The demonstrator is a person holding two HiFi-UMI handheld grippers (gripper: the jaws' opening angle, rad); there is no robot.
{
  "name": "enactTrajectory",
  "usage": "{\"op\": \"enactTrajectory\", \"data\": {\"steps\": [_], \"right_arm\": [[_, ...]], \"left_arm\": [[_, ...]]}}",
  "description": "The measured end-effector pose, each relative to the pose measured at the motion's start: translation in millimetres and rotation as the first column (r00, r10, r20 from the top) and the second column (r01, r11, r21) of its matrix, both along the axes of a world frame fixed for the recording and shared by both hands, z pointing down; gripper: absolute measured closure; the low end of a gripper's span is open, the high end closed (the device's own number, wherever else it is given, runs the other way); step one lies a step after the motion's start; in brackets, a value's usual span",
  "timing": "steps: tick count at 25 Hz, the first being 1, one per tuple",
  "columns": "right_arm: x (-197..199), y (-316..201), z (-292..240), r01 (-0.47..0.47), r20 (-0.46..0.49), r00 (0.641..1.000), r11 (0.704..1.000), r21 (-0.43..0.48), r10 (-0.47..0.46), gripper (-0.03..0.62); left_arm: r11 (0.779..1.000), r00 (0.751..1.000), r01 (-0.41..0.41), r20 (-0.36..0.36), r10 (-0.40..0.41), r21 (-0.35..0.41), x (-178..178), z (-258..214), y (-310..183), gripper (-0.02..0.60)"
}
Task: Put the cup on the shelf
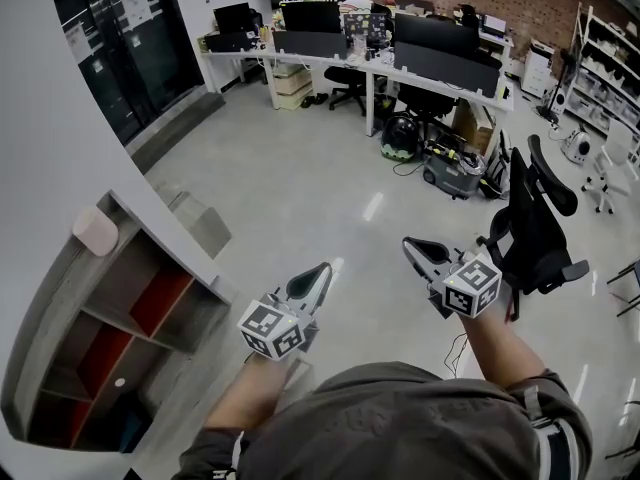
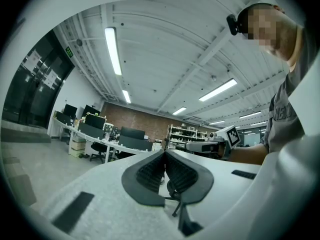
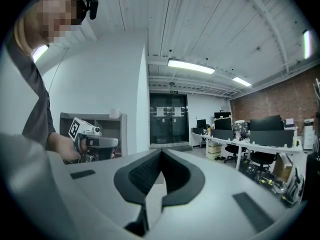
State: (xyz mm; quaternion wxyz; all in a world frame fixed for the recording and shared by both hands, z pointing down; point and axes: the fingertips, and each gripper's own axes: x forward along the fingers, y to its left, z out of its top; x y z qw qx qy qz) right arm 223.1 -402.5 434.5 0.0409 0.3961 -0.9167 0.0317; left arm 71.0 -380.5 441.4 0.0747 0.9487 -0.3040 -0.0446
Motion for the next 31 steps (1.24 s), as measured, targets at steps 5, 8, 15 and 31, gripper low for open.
{"op": "enactTrajectory", "data": {"steps": [5, 8, 15, 31], "right_arm": [[-6, 1, 1, 0.003, -0.030, 1.000, 1.000, 0.010, -0.003, 0.603], [-11, 2, 1, 0.007, -0.052, 0.999, 1.000, 0.019, -0.006, 0.604], [-12, 4, 1, 0.008, -0.061, 0.998, 1.000, 0.018, -0.006, 0.605], [-22, 12, 0, 0.021, -0.066, 0.998, 0.999, 0.024, -0.019, 0.605]], "left_arm": [[1.000, 1.000, 0.006, -0.002, -0.006, 0.001, -5, 1, 2, 0.583], [1.000, 1.000, 0.008, -0.003, -0.008, -0.001, -8, 2, 4, 0.583], [1.000, 1.000, 0.017, -0.007, -0.017, 0.002, -12, 2, 6, 0.583], [1.000, 1.000, 0.025, -0.017, -0.025, 0.003, -19, 0, 13, 0.583]]}}
